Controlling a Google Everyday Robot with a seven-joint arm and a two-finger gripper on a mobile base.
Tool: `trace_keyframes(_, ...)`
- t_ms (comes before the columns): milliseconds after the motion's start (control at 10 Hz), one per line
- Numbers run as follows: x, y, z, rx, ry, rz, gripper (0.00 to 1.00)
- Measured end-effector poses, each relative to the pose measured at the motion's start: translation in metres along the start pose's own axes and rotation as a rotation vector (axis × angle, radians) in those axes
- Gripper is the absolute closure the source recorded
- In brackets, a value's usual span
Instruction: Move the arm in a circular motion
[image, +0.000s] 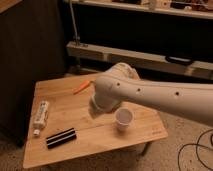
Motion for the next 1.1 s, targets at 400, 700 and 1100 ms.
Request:
trace_keyframes(400,-0.09,0.026,0.033,-0.019,-0.013,-0.045,1.0)
trace_keyframes(700,-0.139,-0.018,0.036,0.016,-0.046,0.033,1.0)
trace_keyframes(1100,-0.156,-0.113,0.018,0.068,-0.093,0.187,1.0)
